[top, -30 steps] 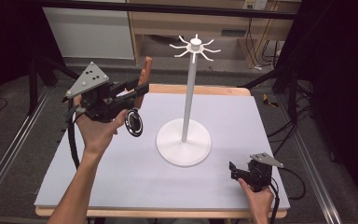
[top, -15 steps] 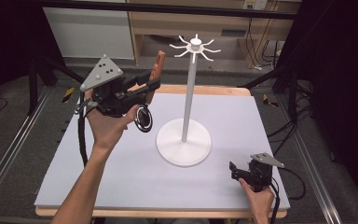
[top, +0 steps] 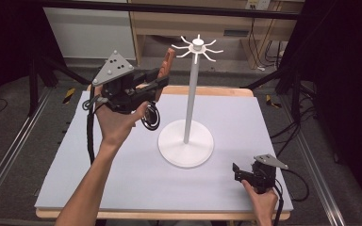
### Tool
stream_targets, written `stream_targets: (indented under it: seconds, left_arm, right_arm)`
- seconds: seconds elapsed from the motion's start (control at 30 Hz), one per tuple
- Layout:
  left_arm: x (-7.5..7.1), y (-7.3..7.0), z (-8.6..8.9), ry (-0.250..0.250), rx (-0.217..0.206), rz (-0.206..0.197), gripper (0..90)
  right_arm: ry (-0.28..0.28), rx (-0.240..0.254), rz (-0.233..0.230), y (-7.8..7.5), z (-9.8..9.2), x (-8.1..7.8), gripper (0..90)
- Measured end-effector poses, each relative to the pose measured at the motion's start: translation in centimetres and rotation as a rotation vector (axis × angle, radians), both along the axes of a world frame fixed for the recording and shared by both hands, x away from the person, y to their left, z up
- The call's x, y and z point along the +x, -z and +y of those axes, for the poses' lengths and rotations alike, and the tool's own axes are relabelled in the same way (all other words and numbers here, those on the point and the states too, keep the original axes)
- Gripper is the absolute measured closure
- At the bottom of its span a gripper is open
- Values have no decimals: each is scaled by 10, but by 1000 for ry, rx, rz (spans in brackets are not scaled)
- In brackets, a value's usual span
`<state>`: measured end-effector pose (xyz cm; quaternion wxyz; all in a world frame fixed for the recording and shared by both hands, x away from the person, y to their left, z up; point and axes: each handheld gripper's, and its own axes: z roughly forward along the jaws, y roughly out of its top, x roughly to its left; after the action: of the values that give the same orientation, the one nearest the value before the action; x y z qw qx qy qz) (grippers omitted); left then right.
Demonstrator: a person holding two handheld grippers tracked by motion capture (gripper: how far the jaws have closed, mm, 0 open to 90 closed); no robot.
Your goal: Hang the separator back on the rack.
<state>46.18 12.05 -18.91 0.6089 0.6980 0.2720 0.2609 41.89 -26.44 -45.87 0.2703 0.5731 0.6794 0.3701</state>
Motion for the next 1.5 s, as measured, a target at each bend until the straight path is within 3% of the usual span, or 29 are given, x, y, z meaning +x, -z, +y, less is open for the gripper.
stream_targets:
  seconds: [1.5]
  left_arm:
    - [20,6,-24,5,16,22,670]
  right_arm:
    - [-2,12,3,0,-1,0,84]
